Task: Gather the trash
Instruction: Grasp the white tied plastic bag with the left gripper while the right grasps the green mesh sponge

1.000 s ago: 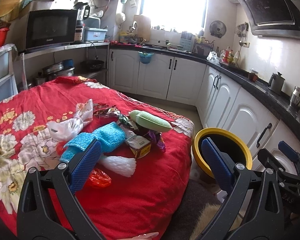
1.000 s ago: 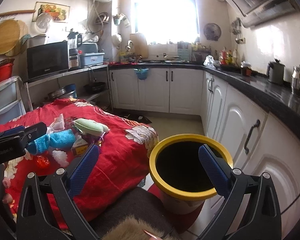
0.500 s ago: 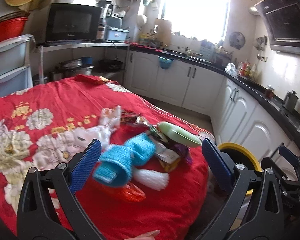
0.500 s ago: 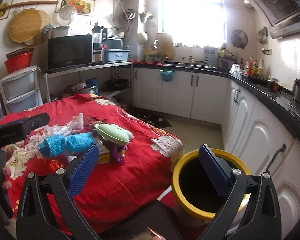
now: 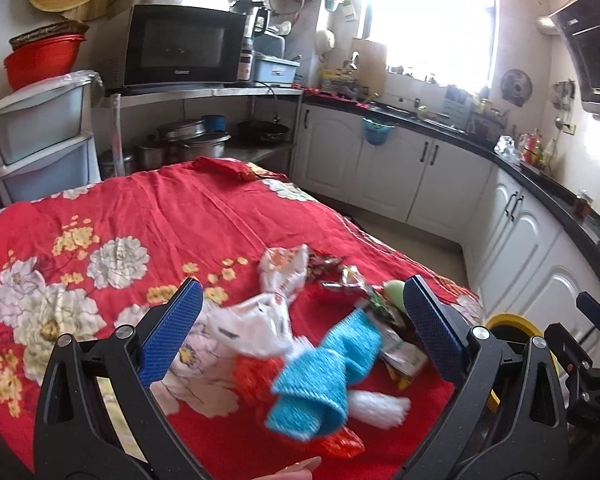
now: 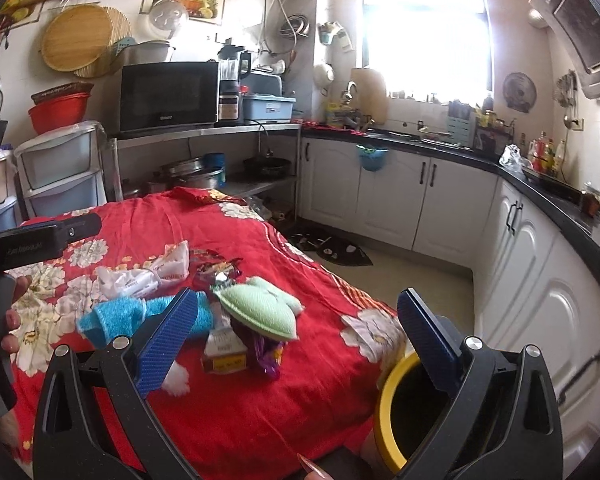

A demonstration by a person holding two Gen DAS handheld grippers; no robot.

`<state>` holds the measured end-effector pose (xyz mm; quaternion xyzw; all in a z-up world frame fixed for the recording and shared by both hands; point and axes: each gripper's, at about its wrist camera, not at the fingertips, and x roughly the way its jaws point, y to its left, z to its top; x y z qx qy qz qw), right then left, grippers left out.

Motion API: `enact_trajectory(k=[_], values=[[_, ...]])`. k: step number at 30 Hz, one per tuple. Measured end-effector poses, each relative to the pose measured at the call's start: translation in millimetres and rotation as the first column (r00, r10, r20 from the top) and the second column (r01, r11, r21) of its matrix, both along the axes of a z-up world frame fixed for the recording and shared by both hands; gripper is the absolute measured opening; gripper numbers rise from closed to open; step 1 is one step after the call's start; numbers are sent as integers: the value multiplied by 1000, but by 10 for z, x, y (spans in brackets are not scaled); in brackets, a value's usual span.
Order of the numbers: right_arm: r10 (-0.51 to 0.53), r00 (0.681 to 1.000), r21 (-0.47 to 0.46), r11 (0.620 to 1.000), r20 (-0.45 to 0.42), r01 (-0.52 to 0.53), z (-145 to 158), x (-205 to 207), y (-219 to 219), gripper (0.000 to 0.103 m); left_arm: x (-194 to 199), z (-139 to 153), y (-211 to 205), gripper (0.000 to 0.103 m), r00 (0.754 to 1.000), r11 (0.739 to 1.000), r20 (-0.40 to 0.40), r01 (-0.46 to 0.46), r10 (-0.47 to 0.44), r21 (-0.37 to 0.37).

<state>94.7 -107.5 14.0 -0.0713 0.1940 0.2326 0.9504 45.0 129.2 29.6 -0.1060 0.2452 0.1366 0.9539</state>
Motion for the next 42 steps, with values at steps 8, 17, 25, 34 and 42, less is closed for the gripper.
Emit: enact_trajectory(k=[8,17,25,34,42], values=[[42,997,-25,999,-58,-44,-68,361,214,97,316,-37,198,92,998,1000,-58,-1,1,-6],[116,985,-189,972,-127,-139,-419,607,636,97,785,-466,426,92,968,998,-249,32,-43,-47],[148,978,-334,923,-144,-189,-690,747,945,76,947,-850,577,92,919,997,-393,8,-39,-79],[168,977,-342,917,-131,-204,-704,817,960,34,898,-927,789,81,921,983,-385,-20,-53,-182],[121,981,-166,975,-154,-147,-512,932,619,30,903,-961,833,51,921,967,-376,0,-98,-254]])
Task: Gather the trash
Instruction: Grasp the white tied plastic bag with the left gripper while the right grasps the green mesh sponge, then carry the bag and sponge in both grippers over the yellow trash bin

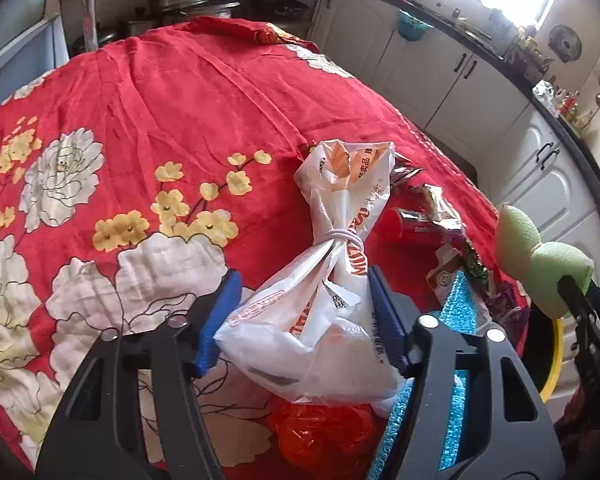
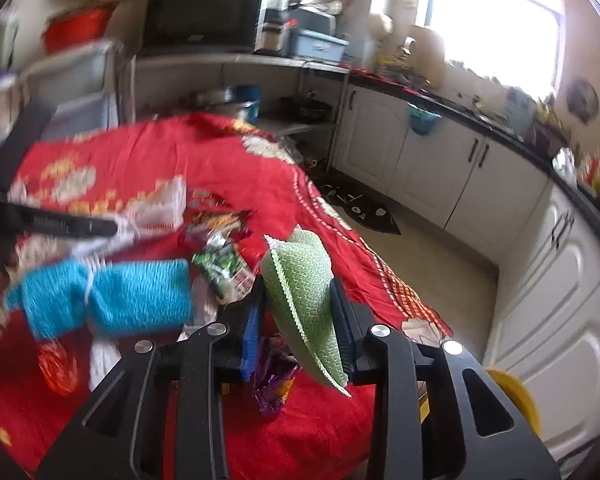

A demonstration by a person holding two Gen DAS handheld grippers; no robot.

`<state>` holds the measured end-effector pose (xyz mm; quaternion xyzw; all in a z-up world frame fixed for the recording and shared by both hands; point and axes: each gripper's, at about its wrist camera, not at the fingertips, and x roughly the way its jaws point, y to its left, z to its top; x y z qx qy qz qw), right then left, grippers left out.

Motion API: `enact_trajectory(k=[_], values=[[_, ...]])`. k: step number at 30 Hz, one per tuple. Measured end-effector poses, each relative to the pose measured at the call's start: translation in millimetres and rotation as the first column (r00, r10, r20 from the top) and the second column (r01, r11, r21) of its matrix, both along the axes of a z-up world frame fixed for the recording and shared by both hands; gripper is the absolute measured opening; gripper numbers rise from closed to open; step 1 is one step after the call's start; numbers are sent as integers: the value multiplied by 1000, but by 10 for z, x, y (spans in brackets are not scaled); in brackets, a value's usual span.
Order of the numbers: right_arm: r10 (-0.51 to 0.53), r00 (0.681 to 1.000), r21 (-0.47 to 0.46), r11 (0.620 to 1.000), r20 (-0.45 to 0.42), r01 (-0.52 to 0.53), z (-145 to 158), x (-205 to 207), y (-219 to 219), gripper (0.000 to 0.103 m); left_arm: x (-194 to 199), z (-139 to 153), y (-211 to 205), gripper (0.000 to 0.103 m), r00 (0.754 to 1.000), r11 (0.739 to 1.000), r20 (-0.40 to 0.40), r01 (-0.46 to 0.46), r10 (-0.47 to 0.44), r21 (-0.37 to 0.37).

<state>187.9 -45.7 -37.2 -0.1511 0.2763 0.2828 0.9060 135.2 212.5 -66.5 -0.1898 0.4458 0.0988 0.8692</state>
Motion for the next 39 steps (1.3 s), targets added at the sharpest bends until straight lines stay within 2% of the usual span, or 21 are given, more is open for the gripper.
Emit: enact_trajectory(k=[3,8,18,27,39], values=[[-27,1000,74,997,-14,28,89,3,-160,30,-6,25,-5,38,1000,1000,18,1,-1,-6],[-49,999,144,988,-21,52,216,-33,-382,30,-66,154,-34,27,998,1000,61,4,-5,9],[-82,996,223,971,-38,89,345,-163,-769,30,-255,546,-177,26,988,1000,155,25,-28,19],[-141,988,281,948,-55,151,427,-289,-1175,30,-232,867,-646,26,964,993,239,103,-112,50],[-259,964,312,913,-52,262,502,-410,-1720,30,-41,970,-1329,26,926,965,274,251,-261,71]])
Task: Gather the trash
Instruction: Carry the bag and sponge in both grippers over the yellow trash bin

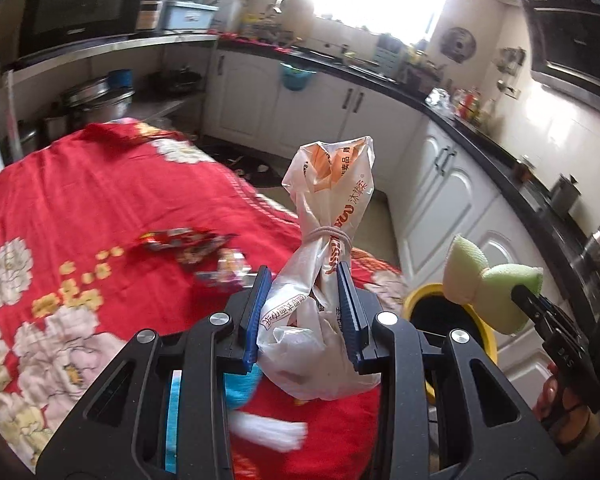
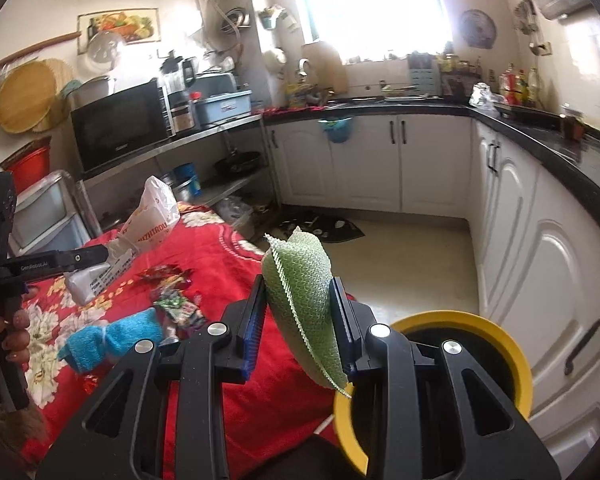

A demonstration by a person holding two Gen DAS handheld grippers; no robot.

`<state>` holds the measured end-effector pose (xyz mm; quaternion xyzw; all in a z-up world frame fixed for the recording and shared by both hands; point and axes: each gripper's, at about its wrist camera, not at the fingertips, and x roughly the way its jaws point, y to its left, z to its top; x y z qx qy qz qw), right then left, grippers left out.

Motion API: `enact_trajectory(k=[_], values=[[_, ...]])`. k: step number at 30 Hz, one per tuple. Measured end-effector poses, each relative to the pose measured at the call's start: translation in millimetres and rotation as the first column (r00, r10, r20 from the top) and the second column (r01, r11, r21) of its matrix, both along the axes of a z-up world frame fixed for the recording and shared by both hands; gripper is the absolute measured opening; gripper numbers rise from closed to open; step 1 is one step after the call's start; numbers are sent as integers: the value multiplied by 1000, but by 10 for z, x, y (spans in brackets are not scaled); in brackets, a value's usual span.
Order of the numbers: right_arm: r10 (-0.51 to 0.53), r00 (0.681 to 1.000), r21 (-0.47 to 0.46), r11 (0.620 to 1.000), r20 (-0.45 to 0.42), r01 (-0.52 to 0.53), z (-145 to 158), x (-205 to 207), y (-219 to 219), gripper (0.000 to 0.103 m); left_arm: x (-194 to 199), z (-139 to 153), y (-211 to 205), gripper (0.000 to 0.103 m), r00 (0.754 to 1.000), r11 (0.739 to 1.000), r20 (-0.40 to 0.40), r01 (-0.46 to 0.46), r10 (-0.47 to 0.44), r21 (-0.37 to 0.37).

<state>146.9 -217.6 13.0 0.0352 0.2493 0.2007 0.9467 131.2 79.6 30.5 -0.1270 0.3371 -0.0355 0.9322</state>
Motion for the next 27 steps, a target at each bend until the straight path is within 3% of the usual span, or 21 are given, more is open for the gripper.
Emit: enact_trajectory(k=[14,27], values=[[-158,987,4,987,-24,158,-31,-47,-572,30,247,-44,-794,26,986,986,0,165,-166,25],[-242,967,21,970,-79,244,-196,-118,-928,30,389,-238,-1419,26,960,959,-31,280,-279,31]])
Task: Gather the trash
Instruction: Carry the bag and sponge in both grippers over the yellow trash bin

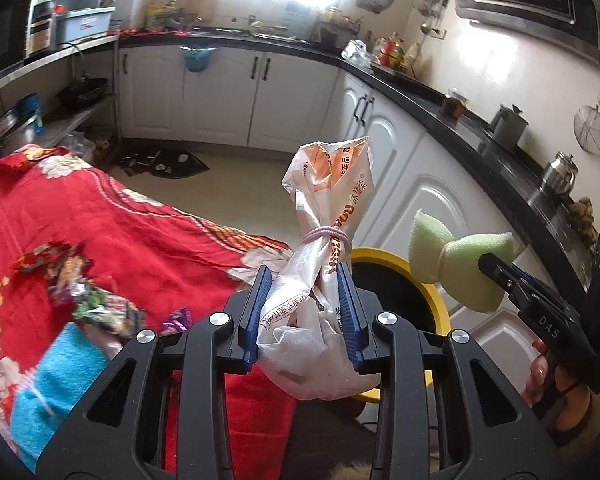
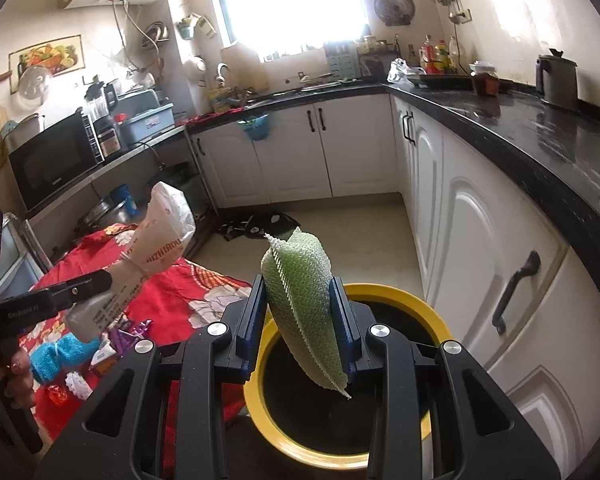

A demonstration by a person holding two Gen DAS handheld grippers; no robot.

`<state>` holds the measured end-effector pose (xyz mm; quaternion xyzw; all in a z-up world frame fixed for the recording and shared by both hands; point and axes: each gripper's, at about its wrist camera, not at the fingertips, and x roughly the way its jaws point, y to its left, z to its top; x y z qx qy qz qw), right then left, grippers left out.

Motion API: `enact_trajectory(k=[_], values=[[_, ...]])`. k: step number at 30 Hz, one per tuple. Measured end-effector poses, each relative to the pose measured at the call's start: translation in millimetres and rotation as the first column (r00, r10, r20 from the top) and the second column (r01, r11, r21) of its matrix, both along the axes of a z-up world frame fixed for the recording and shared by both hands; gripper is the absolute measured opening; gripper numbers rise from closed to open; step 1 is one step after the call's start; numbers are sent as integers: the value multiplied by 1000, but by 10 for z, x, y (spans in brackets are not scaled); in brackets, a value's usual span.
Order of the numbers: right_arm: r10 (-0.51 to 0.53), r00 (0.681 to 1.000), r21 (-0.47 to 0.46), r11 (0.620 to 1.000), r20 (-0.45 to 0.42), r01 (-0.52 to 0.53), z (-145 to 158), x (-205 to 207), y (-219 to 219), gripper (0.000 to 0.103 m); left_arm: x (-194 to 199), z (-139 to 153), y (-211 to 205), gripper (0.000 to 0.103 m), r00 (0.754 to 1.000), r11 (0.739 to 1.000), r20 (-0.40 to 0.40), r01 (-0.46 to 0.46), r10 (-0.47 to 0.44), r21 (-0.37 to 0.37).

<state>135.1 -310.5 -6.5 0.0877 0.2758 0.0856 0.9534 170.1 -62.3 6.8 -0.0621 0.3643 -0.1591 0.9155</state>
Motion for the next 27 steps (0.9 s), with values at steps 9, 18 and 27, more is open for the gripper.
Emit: enact_trajectory(k=[9,18,27], values=[[-35,997,11,999,-64,36,-200,65,-123,30,76,-206,-310,26,998,998,-41,52,-51,30],[-69,990,24,997,-124,72,-404,160,-227,30,154,-476,-539,26,989,993,-111,100,-94,56],[-89,982,52,994,-169,99,-573,232,-341,30,240,-688,-700,27,978,988,-169,135,-122,69]])
